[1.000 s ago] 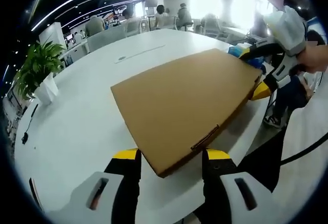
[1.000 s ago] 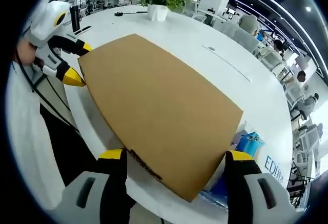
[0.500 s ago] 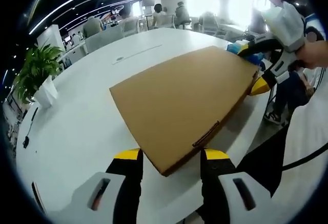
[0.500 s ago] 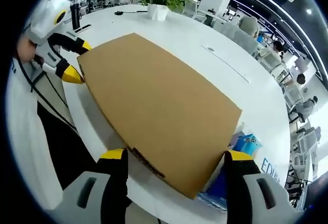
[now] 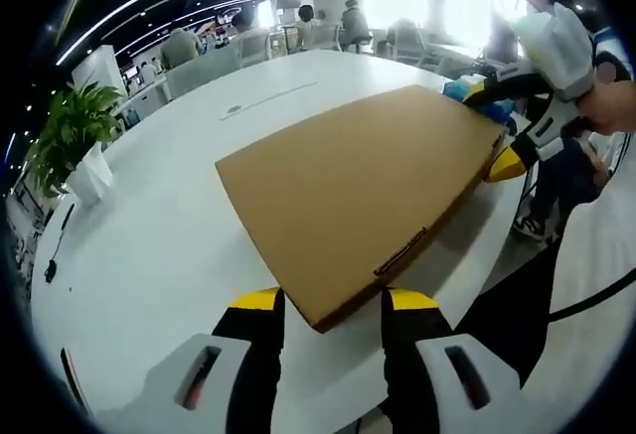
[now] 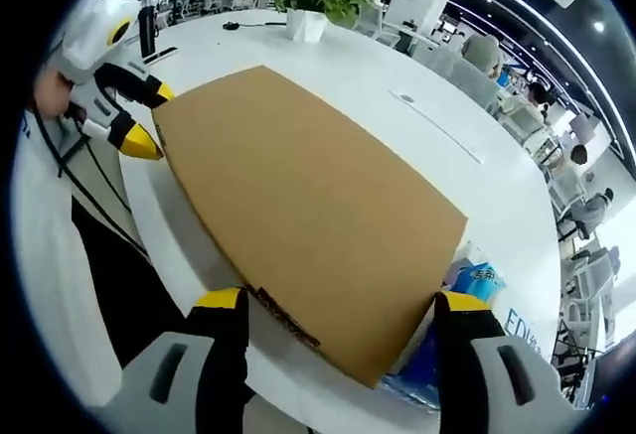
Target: Operate the shoe box by opening the lid, removing the specified soft item, and placing it in the target area until the item is outside and the box remains undamaged.
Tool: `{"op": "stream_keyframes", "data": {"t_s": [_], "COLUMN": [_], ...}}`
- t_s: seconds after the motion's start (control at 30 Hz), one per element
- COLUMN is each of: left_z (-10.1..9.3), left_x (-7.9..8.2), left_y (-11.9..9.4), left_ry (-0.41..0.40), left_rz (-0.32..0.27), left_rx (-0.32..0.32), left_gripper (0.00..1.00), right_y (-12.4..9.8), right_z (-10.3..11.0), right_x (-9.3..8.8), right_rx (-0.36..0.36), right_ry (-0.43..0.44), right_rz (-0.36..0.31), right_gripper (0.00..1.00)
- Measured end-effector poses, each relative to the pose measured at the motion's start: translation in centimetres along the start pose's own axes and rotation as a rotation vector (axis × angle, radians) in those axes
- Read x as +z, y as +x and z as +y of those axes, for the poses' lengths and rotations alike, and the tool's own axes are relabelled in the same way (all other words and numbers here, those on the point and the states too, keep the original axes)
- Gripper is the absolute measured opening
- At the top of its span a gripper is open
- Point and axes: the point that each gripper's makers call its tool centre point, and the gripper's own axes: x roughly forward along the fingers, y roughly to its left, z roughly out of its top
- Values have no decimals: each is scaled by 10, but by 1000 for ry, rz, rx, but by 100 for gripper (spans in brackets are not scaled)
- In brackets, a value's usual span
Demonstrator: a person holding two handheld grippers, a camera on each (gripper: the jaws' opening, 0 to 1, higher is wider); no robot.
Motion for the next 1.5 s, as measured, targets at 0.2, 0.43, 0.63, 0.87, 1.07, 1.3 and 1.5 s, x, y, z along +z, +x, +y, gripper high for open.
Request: {"op": "stream_keyframes", "data": {"t_s": [0.2, 0.43, 0.63, 0.87, 1.07, 1.3, 1.5], "left_z": [-1, 1, 0, 0, 4, 2, 3], "left_x": [7, 7, 8, 7, 4, 3, 4], "left_y": [-4, -4, -5, -4, -4, -3, -6], "left_ry": [120, 114, 98, 82, 66, 62, 85], "left_rz": [-35, -29, -29, -21, -12, -9, -8], "left_rx": [42, 60, 47, 37, 29, 34, 42], "left_gripper": [43, 39, 39, 40, 39, 39, 38], "right_y": [-4, -2, -5, -5, -8, -7, -9], "right_z": [3, 8, 9, 9, 6, 10, 8], "right_x": [0, 4, 1, 2, 3, 4, 5], "right_rx": [-15, 2, -6, -6, -5, -12, -21], "right_ry": [-8, 13, -36, 4, 32, 26, 94], "right_rz": [-29, -52, -55, -56, -85, -88, -91], "right_gripper": [73, 80, 79, 78, 72, 76, 75]}}
